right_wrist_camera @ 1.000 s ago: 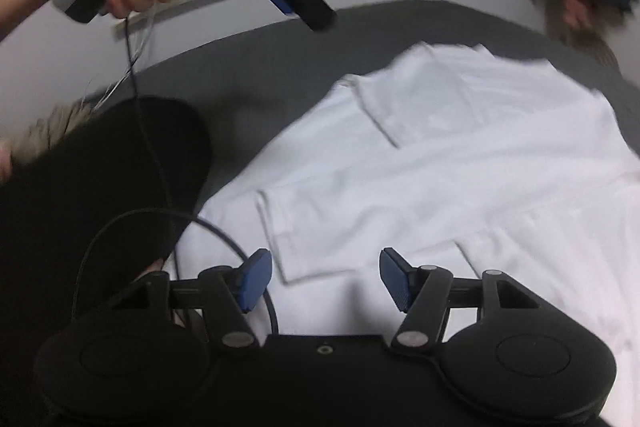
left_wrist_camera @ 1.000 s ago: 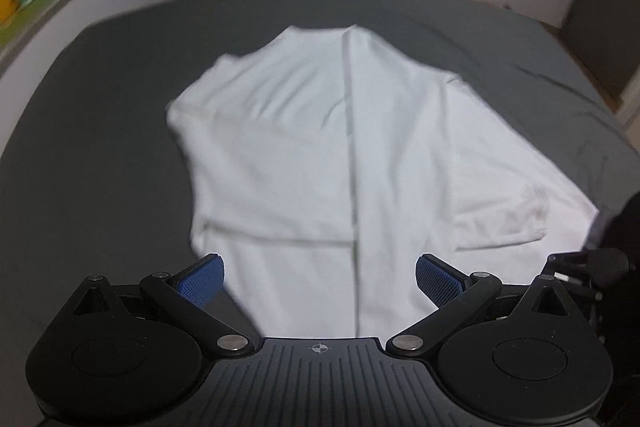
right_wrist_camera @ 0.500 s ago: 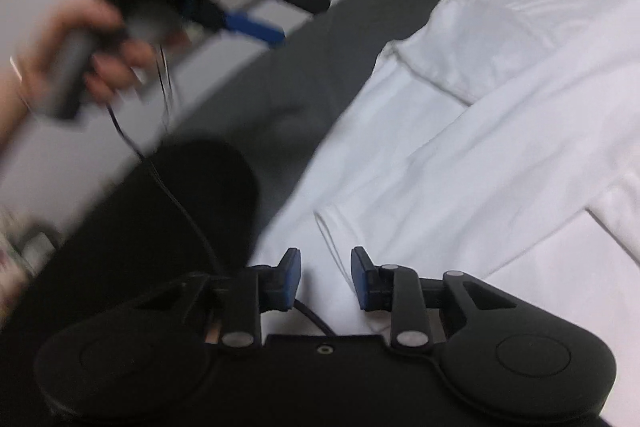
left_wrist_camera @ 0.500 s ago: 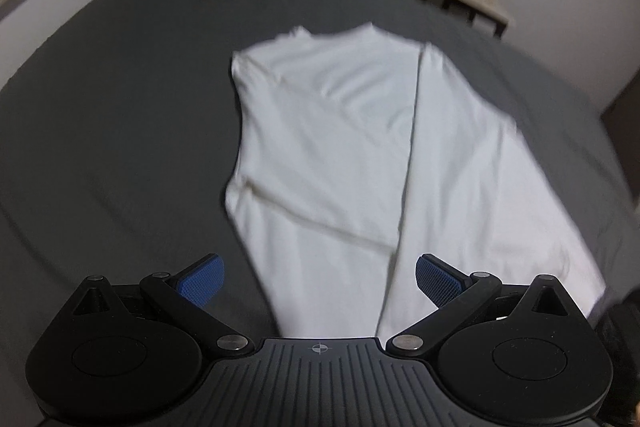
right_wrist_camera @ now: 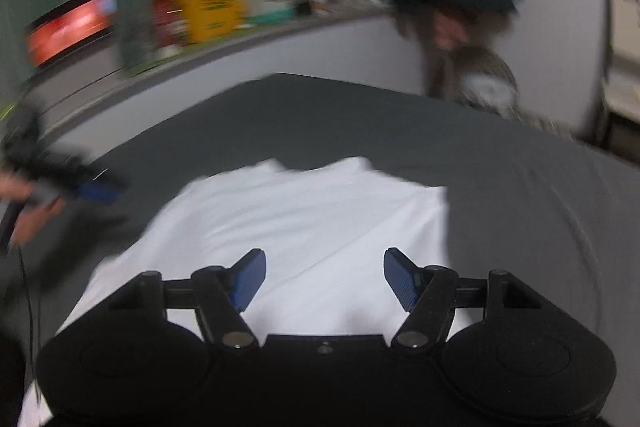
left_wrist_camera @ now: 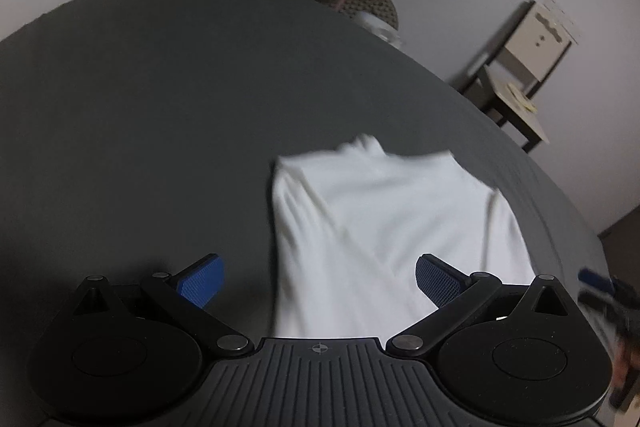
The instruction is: Fold clothes
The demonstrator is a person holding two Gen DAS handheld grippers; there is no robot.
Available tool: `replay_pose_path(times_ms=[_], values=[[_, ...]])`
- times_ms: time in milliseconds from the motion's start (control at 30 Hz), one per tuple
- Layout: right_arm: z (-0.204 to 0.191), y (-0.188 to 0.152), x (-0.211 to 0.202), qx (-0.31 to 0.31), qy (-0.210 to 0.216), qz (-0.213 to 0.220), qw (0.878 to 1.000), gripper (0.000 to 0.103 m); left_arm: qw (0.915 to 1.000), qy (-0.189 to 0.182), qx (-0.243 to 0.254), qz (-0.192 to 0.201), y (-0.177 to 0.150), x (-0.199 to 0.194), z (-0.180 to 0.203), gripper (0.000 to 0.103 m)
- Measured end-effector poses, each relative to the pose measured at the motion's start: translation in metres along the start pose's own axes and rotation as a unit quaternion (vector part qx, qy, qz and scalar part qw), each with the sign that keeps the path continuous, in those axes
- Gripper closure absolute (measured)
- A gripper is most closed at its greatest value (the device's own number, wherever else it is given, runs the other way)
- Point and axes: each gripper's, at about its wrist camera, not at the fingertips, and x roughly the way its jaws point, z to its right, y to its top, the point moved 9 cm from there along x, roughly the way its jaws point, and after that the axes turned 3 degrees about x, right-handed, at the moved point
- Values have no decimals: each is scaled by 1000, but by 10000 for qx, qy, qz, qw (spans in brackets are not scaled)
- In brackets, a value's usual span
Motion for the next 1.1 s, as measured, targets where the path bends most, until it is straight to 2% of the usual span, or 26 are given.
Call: replay_pose_path(times_ms=[167,233,300,400,467,533,600,633,667,700,733,767,833,1000,1100], values=[[45,39,81,164,-429,-493,9977,39,9996,226,84,-124,28,51,-10,1],[59,43,106,531,-375,-706,9954,40,9995,216,24,-212,34,69,-13,3],[71,40,125,814,-340,-985,9912,43,9994,220,-28,-266,37,84,-17,13],[83,34,149,1016,-209,-1256,9867,47,9994,160,122,-267,39,99,-15,15],[82,34,157,1076,-5,-1270,9860,47,9994,91,231,-221,41,105,-10,17],[79,36,161,1070,104,-1224,9866,47,9994,37,305,-167,42,111,-3,42],[75,39,166,1057,163,-1195,9871,48,9995,70,286,-78,43,114,2,53],[74,41,169,1026,147,-1202,9873,51,9996,48,290,-27,44,115,5,67],[74,42,171,1017,164,-1229,9871,56,9997,-18,258,-13,44,117,9,76],[74,43,172,1027,209,-1274,9863,76,9998,-118,171,-40,43,119,12,81],[75,43,172,1074,235,-1319,9851,88,9998,-86,157,-3,42,121,14,86],[77,43,172,1153,245,-1365,9836,88,9997,12,238,48,41,121,16,90],[77,43,170,1160,231,-1358,9837,94,9992,198,292,169,42,120,18,96],[74,51,164,962,-95,-1054,9897,96,9963,597,3,621,50,107,15,98],[71,58,161,789,-245,-1022,9913,96,9948,696,164,732,55,103,22,98]])
